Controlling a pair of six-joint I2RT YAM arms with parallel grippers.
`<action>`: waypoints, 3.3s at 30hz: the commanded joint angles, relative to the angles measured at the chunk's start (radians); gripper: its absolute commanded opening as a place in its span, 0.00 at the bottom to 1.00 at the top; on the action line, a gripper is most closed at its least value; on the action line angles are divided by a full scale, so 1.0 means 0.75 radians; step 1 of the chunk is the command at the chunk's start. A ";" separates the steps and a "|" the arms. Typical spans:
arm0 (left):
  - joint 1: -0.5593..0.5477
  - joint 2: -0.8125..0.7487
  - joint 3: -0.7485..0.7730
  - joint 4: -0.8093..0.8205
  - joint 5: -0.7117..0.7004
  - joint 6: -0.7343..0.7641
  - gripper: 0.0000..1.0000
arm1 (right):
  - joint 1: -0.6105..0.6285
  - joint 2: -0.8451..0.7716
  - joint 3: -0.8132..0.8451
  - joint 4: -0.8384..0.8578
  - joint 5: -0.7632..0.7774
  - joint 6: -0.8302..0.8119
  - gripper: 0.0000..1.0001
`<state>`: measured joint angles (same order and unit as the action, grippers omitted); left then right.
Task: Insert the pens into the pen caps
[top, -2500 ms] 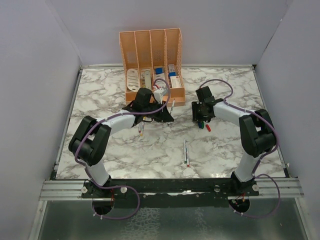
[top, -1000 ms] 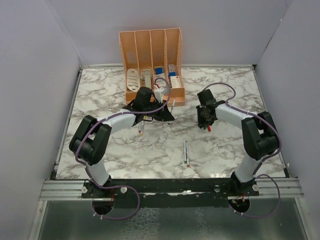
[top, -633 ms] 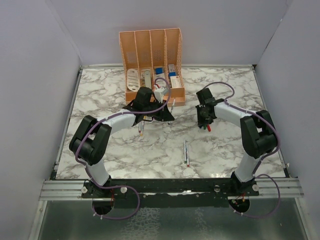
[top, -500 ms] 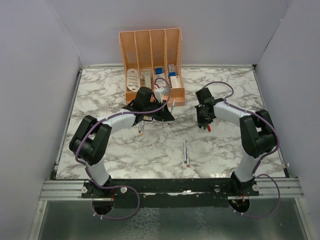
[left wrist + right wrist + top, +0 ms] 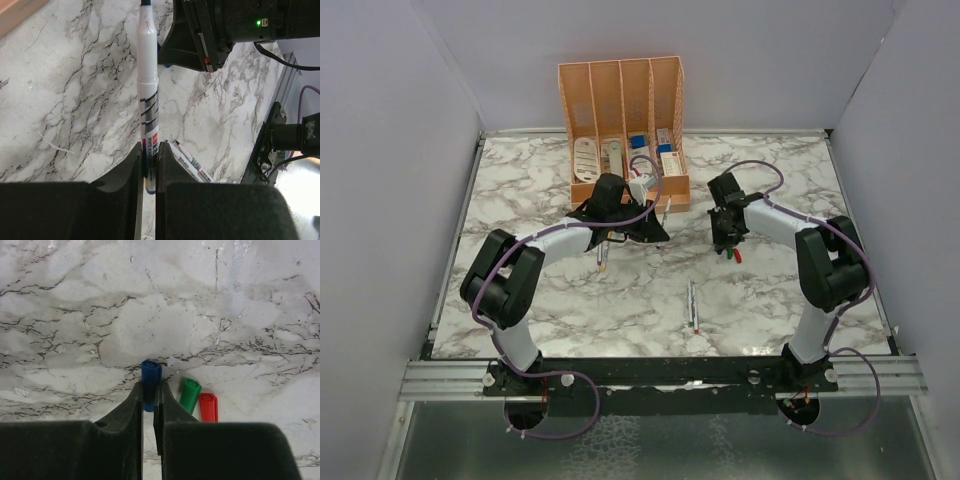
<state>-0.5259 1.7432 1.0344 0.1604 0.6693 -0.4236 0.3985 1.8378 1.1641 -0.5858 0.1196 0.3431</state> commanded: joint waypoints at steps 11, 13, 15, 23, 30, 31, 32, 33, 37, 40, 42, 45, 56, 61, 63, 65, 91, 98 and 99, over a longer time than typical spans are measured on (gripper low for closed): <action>-0.006 0.002 0.040 -0.019 0.014 0.059 0.00 | 0.010 0.000 0.043 0.063 0.015 0.041 0.01; -0.005 -0.003 0.034 -0.017 0.008 0.059 0.00 | 0.011 -0.041 0.082 0.098 0.002 0.054 0.01; -0.005 -0.013 0.022 -0.008 0.002 0.059 0.00 | 0.010 -0.090 0.111 0.147 -0.012 0.058 0.01; -0.025 -0.054 -0.056 0.144 0.010 -0.019 0.00 | 0.011 -0.304 0.029 0.541 -0.150 0.050 0.01; -0.083 -0.054 -0.024 0.191 0.026 -0.019 0.00 | 0.011 -0.553 -0.251 1.100 -0.298 0.070 0.01; -0.087 -0.054 -0.018 0.198 0.035 -0.022 0.00 | 0.009 -0.572 -0.273 1.152 -0.309 0.073 0.01; -0.090 -0.054 -0.010 0.203 0.045 -0.024 0.00 | 0.011 -0.586 -0.286 1.183 -0.317 0.072 0.01; -0.093 -0.054 -0.002 0.205 0.054 -0.026 0.00 | 0.011 -0.595 -0.293 1.202 -0.325 0.074 0.01; -0.098 -0.054 0.028 0.211 0.090 -0.033 0.00 | 0.011 -0.643 -0.337 1.310 -0.356 0.091 0.01; -0.100 -0.054 0.049 0.231 0.117 -0.051 0.00 | 0.010 -0.677 -0.394 1.398 -0.374 0.117 0.01; -0.101 -0.054 0.061 0.243 0.123 -0.061 0.00 | 0.011 -0.686 -0.411 1.417 -0.390 0.133 0.01; -0.101 -0.054 0.079 0.259 0.126 -0.076 0.00 | 0.009 -0.693 -0.429 1.431 -0.417 0.154 0.01; -0.101 -0.046 0.119 0.270 0.134 -0.089 0.00 | 0.011 -0.710 -0.467 1.448 -0.429 0.191 0.01; -0.101 -0.034 0.124 0.269 0.138 -0.092 0.00 | 0.010 -0.705 -0.471 1.465 -0.431 0.201 0.01; -0.101 -0.031 0.121 0.269 0.140 -0.092 0.00 | 0.009 -0.699 -0.466 1.472 -0.431 0.203 0.01; -0.101 -0.027 0.122 0.269 0.142 -0.092 0.00 | 0.010 -0.691 -0.459 1.473 -0.431 0.206 0.01; -0.100 0.016 0.123 0.269 0.157 -0.097 0.00 | 0.011 -0.661 -0.441 1.474 -0.446 0.216 0.01; -0.101 0.004 0.105 0.269 0.151 -0.094 0.00 | 0.010 -0.661 -0.441 1.467 -0.445 0.215 0.01; -0.101 0.002 0.103 0.269 0.147 -0.094 0.00 | 0.011 -0.662 -0.443 1.465 -0.447 0.215 0.01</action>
<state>-0.5980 1.7451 1.1061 0.3298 0.7532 -0.4961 0.4004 1.3350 0.8165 0.4870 -0.1963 0.4980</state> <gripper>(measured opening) 0.089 0.077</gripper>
